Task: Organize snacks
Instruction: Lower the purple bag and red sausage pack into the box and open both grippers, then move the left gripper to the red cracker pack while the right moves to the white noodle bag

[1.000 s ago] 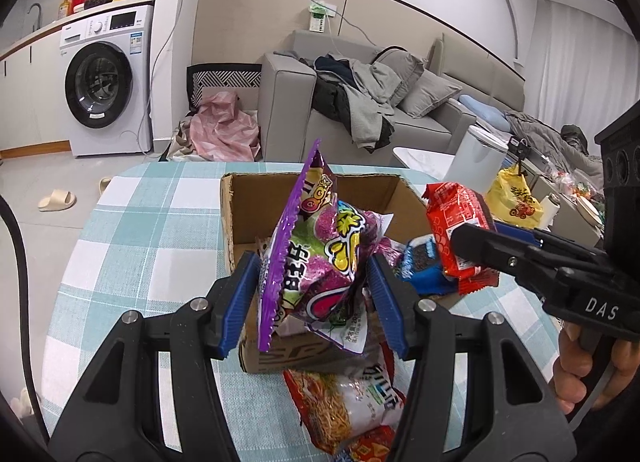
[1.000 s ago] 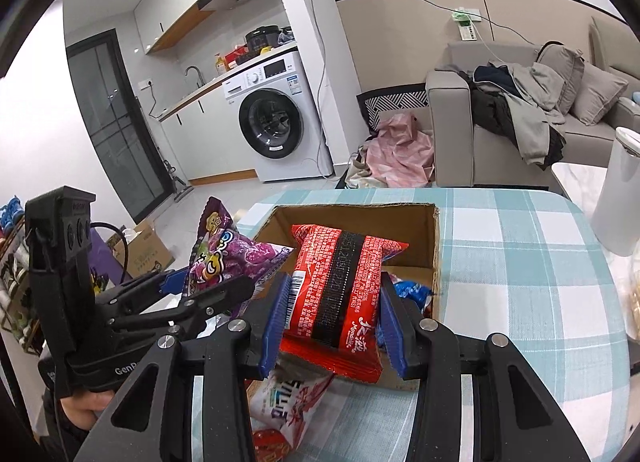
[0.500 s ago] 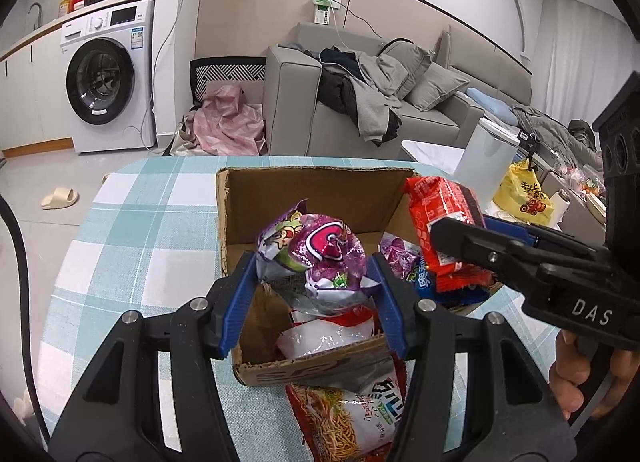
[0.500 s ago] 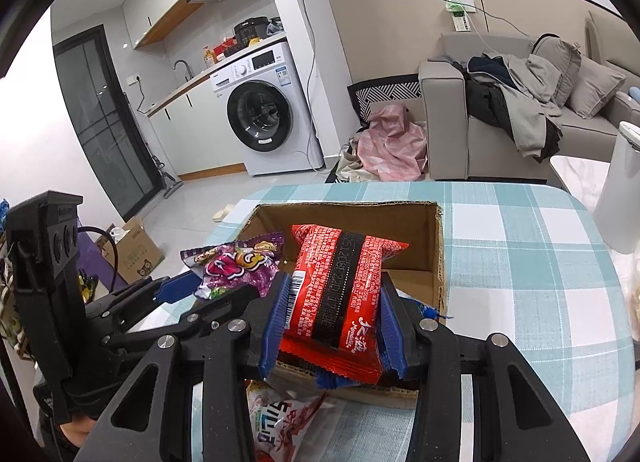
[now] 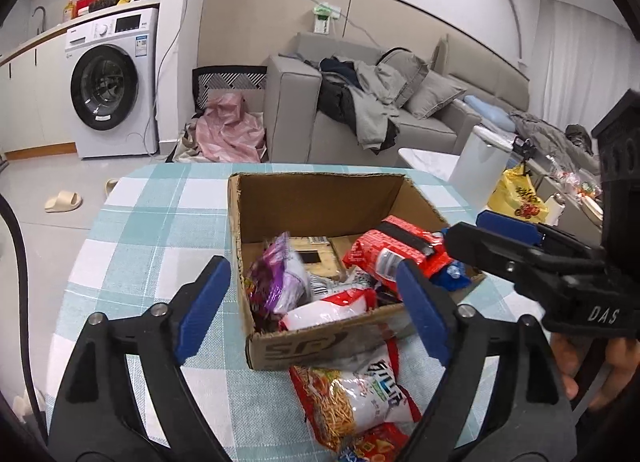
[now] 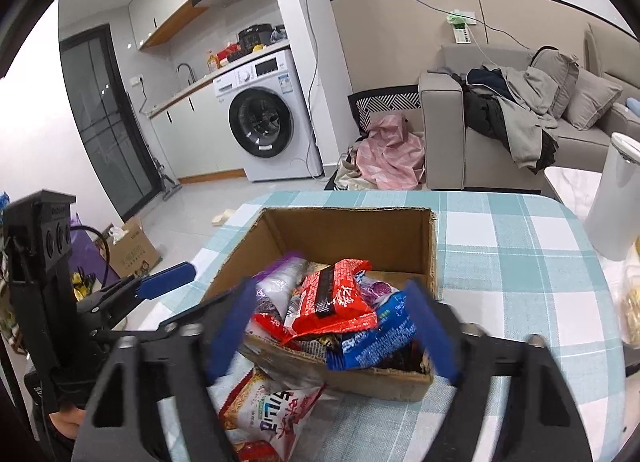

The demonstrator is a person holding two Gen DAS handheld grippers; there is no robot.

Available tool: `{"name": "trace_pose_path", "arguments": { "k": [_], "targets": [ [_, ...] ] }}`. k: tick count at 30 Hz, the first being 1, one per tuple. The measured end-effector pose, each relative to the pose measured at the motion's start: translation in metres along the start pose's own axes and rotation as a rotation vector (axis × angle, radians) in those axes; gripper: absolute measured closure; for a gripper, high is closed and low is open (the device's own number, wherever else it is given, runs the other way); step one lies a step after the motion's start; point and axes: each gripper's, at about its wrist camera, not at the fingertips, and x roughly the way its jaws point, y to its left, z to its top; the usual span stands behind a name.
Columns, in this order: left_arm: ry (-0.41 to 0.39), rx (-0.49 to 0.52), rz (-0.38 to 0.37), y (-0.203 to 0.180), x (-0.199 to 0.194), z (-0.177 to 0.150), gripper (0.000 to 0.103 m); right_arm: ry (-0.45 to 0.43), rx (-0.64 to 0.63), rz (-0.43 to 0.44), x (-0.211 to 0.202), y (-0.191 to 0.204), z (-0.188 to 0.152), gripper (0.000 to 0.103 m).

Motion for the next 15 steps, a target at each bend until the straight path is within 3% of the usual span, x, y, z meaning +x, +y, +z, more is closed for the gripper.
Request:
{"name": "trace_pose_path", "arguments": {
  "k": [3, 6, 15],
  "targets": [
    [0.005, 0.005, 0.004, 0.000, -0.008, -0.004, 0.014, 0.000, 0.018, 0.008, -0.006, -0.005, -0.003, 0.004],
    [-0.005, 0.006, 0.022, -0.001, -0.017, -0.009, 0.001, 0.006, 0.025, 0.009, -0.011, -0.008, -0.007, 0.001],
    [-0.012, -0.006, 0.026, 0.006, -0.040, -0.028, 0.001, 0.013, 0.003, -0.016, -0.024, -0.008, -0.028, 0.001]
  ]
}}
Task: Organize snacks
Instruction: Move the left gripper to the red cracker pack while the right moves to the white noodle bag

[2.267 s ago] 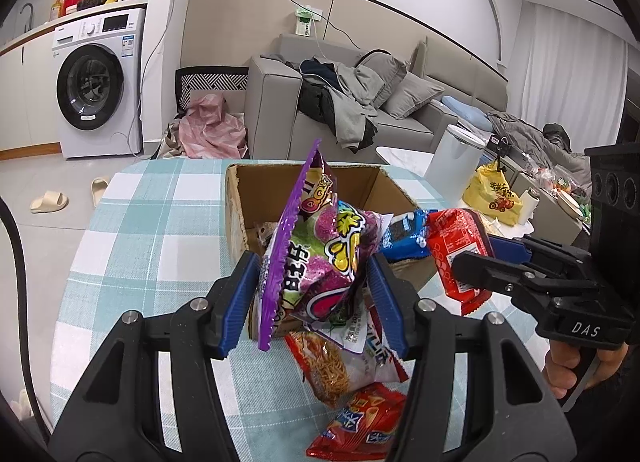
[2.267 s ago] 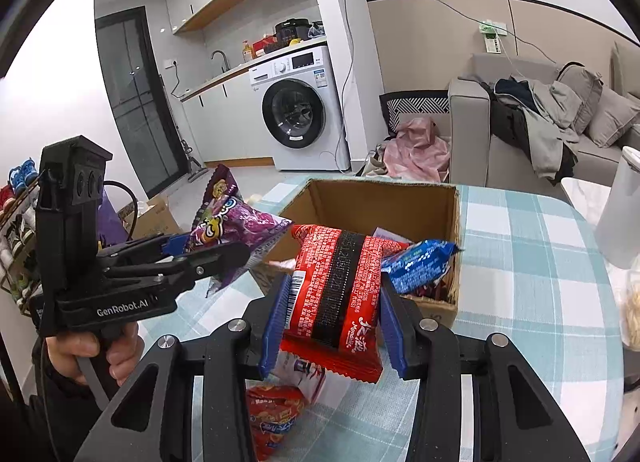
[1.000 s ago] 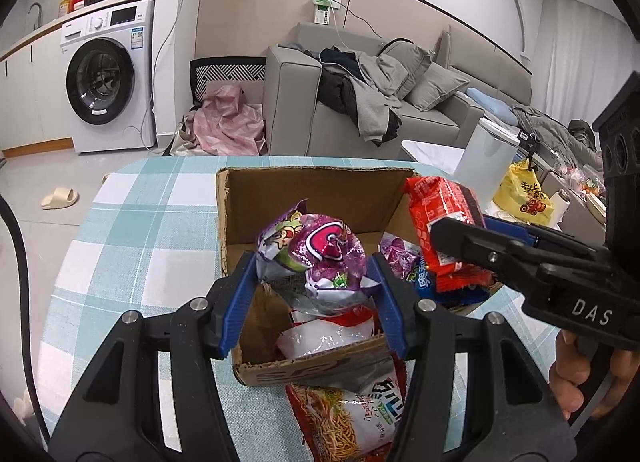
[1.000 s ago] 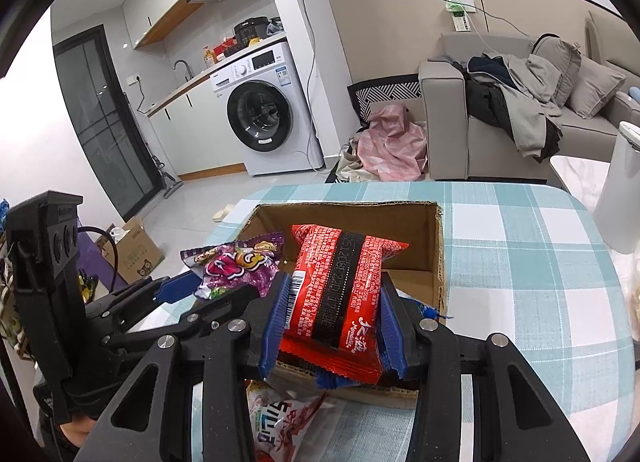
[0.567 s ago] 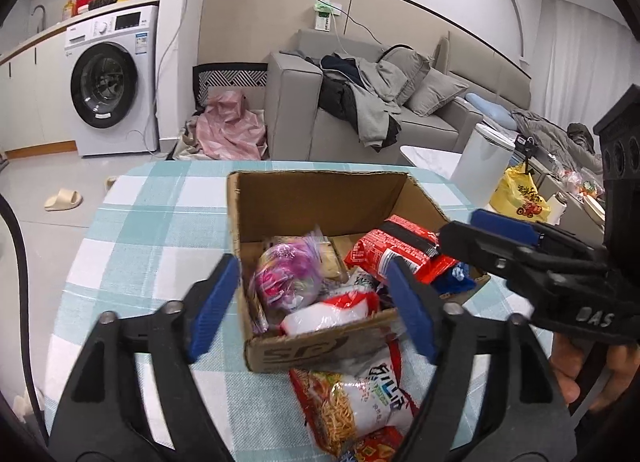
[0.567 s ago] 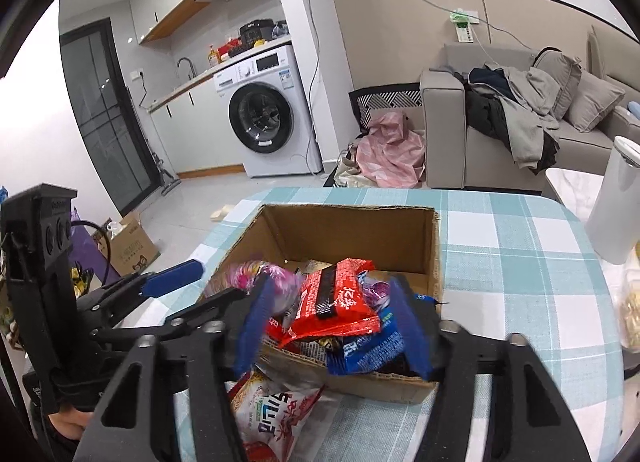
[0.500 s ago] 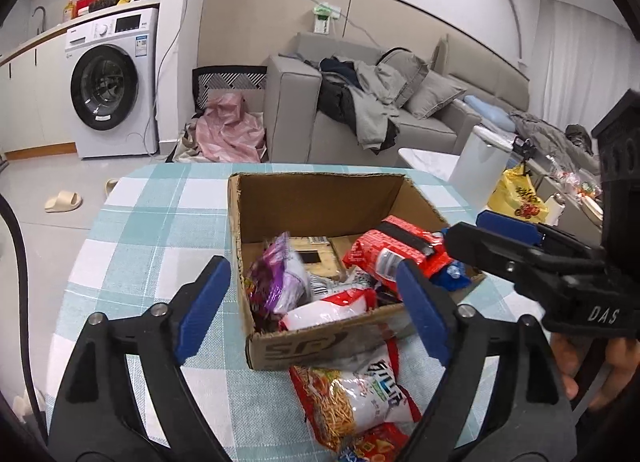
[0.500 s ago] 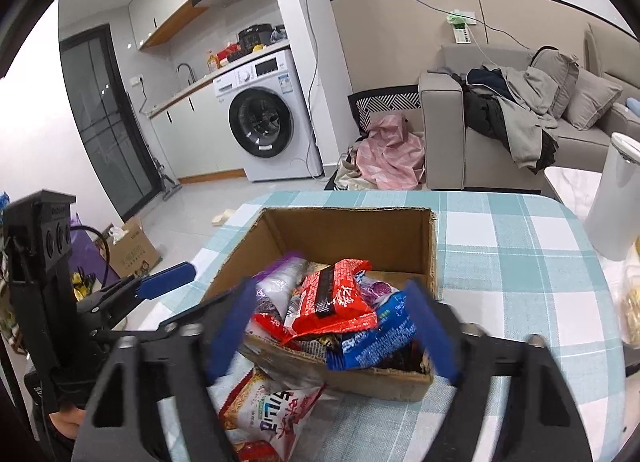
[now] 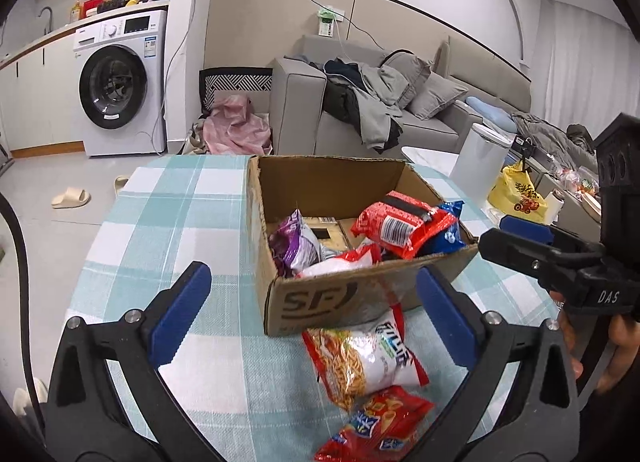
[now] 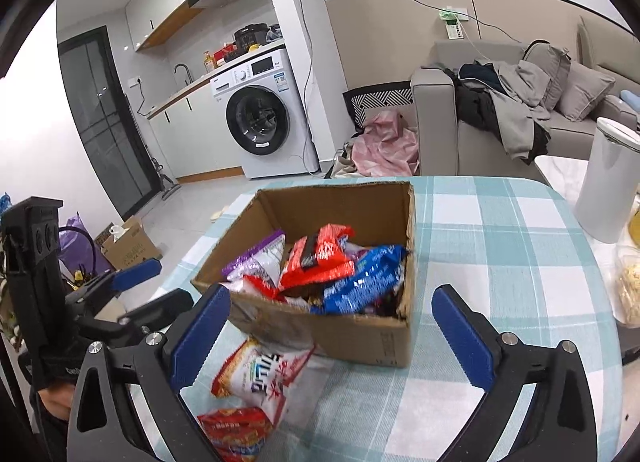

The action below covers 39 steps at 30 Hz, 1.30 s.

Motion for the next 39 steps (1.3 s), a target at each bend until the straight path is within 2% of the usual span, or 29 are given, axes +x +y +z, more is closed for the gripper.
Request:
{"name": "trace_pose_path", "arguments": {
  "k": [11, 29, 39],
  "targets": [
    [0.002, 0.026, 0.017, 0.000, -0.020, -0.023, 0.001, 0.014, -0.019, 0.003, -0.014, 0.006, -0.024, 0.001],
    [0.043, 0.031, 0.051, -0.001, -0.030, -0.046, 0.001, 0.077, -0.067, -0.033, -0.007, 0.020, -0.039, 0.000],
    [0.075, 0.033, 0.027, -0.008, -0.028, -0.059, 0.001, 0.129, -0.111, -0.035, 0.003, 0.028, -0.048, 0.000]
  ]
}}
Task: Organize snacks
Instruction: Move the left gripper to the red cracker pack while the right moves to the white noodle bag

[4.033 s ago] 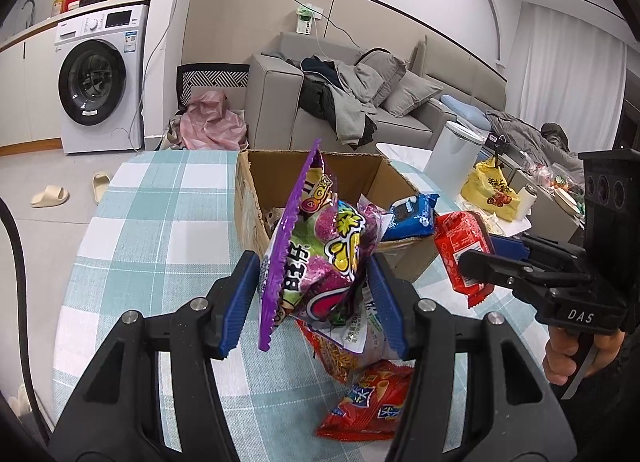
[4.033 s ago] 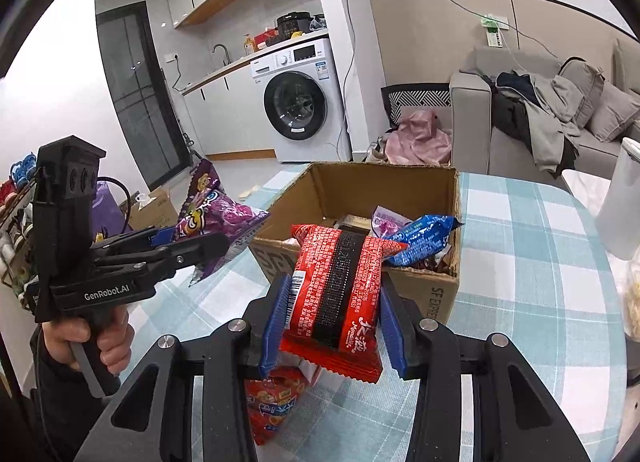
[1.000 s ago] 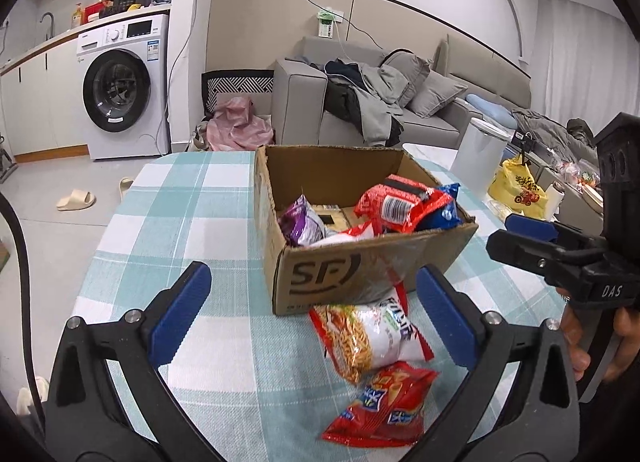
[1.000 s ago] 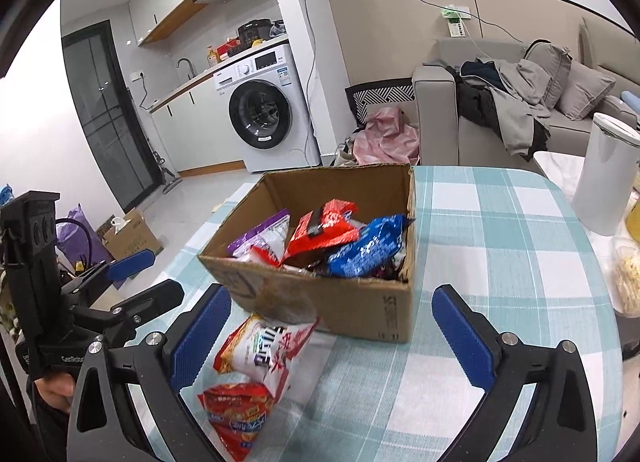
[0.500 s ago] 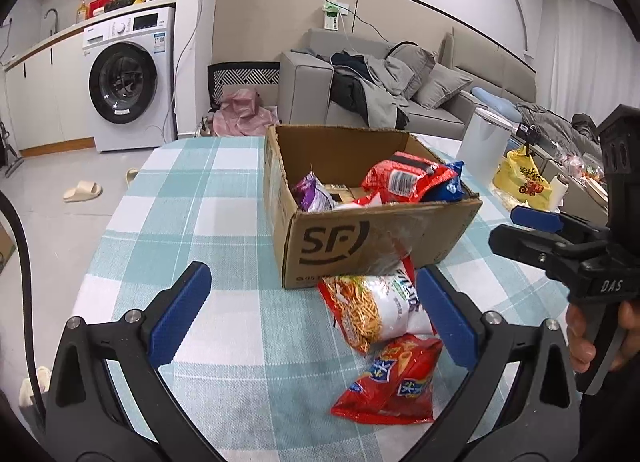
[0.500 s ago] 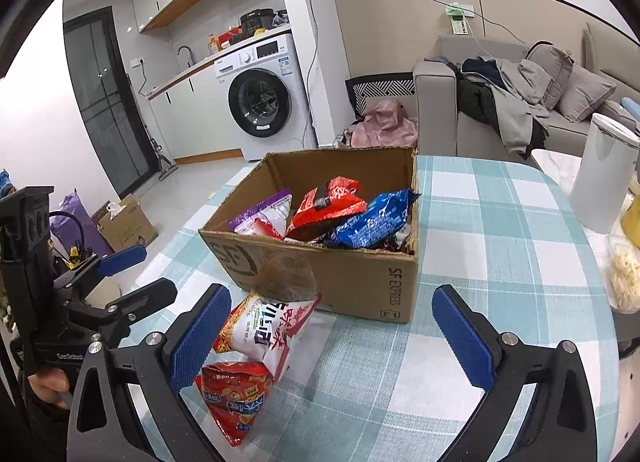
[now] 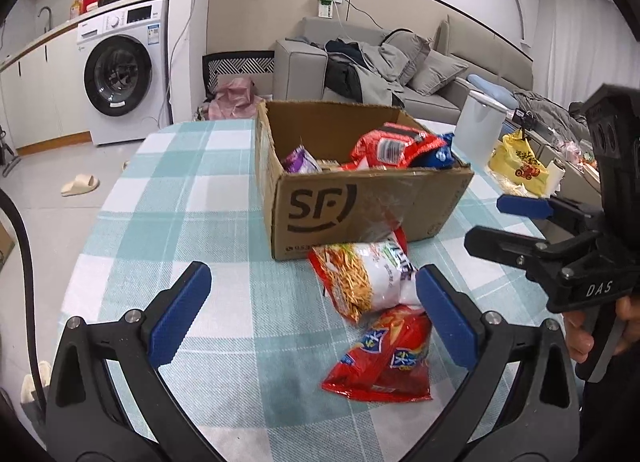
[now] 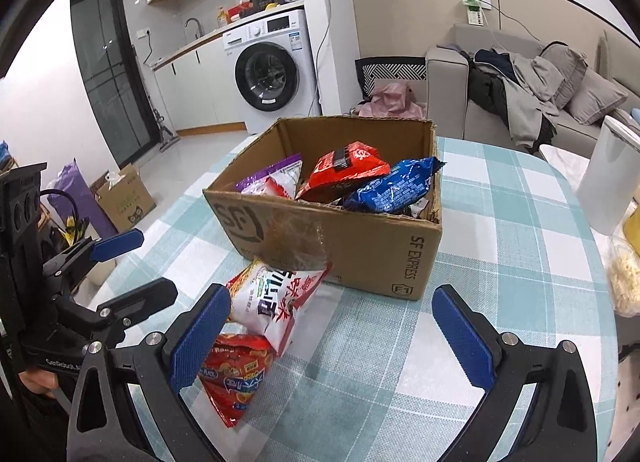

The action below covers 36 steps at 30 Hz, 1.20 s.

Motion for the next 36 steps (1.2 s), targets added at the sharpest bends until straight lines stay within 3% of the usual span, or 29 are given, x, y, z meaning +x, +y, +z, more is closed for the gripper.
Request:
{"name": "trace_pose_path", "arguments": {
  "k": [23, 28, 36],
  "targets": [
    [0.075, 0.079, -0.076, -0.026, 0.013, -0.018, 0.001, 0.112, -0.018, -0.015, 0.021, -0.014, -0.009, 0.000],
    [0.107, 0.138, -0.061, -0.036, 0.023, -0.026, 0.001, 0.118, -0.020, -0.015, 0.024, -0.014, -0.009, 0.000],
    [0.189, 0.143, -0.056, -0.040, 0.046, -0.038, 0.001, 0.136, -0.030, -0.010, 0.029, -0.011, -0.012, 0.000]
  ]
}}
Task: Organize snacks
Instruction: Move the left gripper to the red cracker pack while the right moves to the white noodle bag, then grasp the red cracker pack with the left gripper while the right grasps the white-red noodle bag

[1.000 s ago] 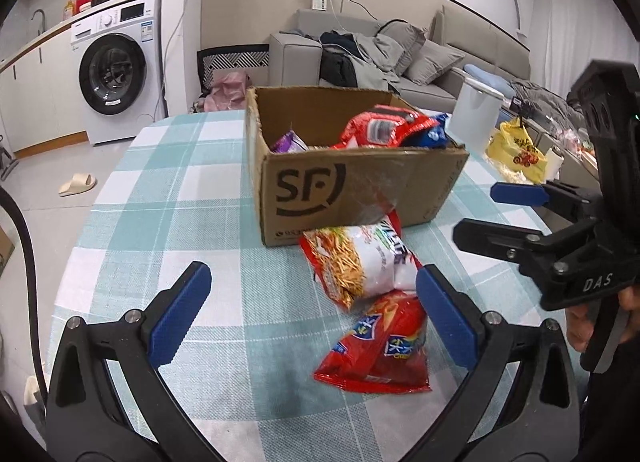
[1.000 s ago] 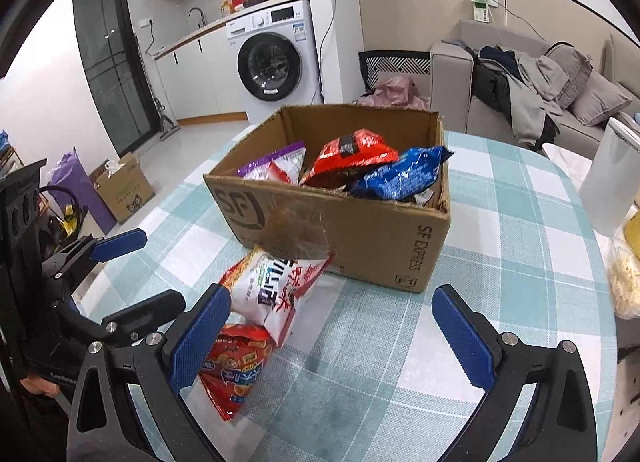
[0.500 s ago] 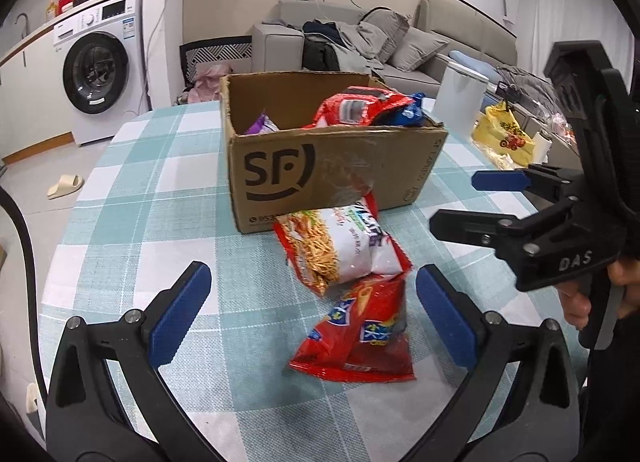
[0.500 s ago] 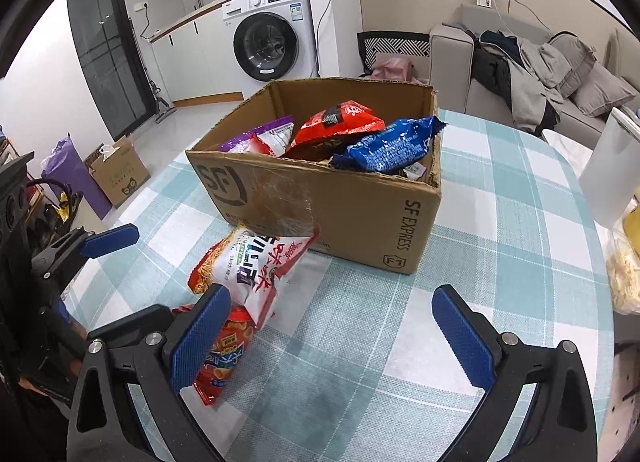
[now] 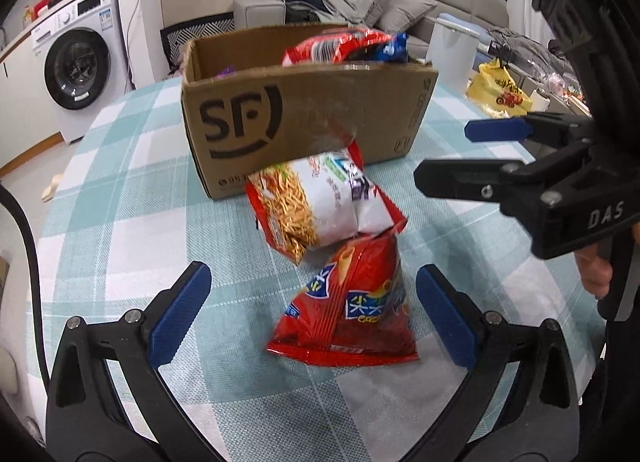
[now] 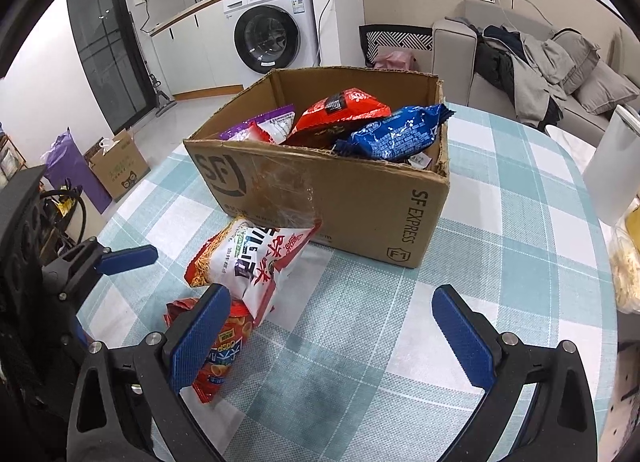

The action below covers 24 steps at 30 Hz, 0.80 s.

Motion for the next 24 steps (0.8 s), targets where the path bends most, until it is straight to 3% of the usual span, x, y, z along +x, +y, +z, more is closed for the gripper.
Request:
{"name": "trace_pose_path", "arguments": {
  "k": [9, 16, 24],
  "targets": [
    [0.067, 0.005, -0.031, 0.000, 0.021, -0.010, 0.001, 0.003, 0.001, -0.001, 0.001, 0.000, 0.000, 0.000],
    [0.121, 0.071, -0.088, -0.015, 0.031, -0.018, 0.016, 0.007, -0.004, -0.001, 0.003, 0.001, 0.000, 0.000],
    [0.108, 0.131, -0.083, -0.025, 0.032, -0.021, 0.030, 0.009, -0.008, -0.002, 0.003, 0.003, 0.000, 0.000]
  ]
}}
